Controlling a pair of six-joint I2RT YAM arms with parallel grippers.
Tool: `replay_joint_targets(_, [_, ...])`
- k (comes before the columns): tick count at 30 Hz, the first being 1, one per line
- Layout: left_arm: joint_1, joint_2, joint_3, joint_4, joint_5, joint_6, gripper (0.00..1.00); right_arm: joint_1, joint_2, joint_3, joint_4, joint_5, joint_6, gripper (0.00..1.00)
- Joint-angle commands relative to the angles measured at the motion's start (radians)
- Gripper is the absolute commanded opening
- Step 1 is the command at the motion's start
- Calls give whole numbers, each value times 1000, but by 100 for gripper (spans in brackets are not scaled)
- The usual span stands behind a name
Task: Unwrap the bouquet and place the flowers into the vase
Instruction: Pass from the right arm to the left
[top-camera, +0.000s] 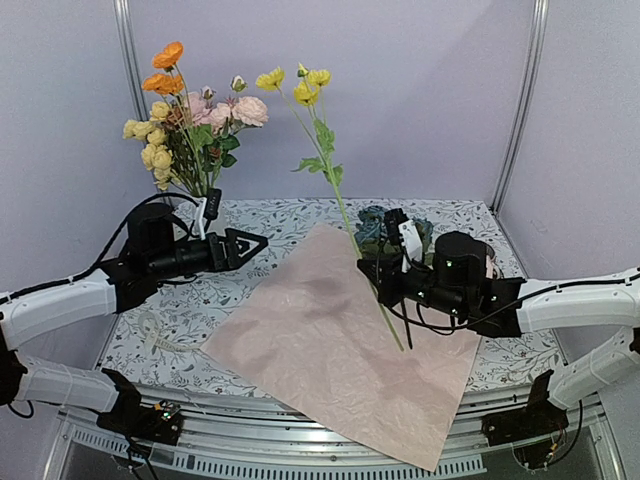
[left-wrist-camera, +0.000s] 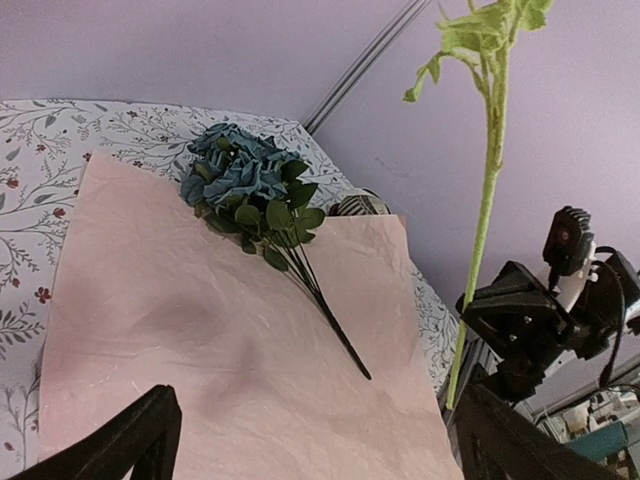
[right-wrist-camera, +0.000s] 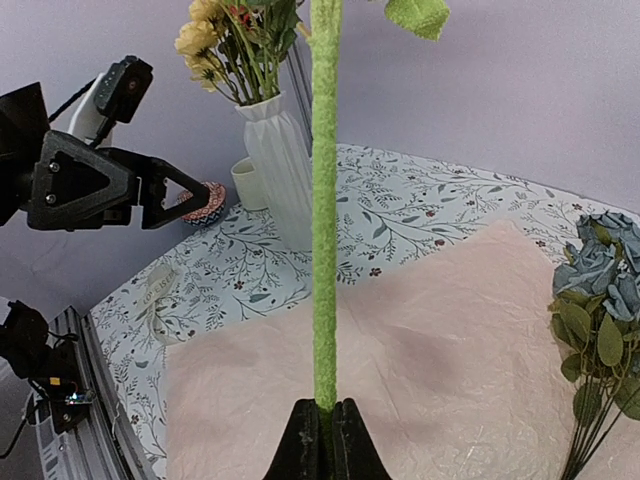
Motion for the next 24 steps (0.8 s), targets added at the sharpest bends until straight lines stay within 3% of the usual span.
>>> replay_joint_targets(1, [-39, -21, -11, 113, -1, -17, 98, 23, -46, -37, 128, -58, -71, 3])
replay_joint_targets(17, [-153, -32, -111, 552, 34, -75, 92, 81, -67, -71, 247, -161, -68, 3])
replay_joint_targets(24, [-211, 16, -82, 646, -2, -45, 85, 99, -24, -41, 263, -188, -63, 3])
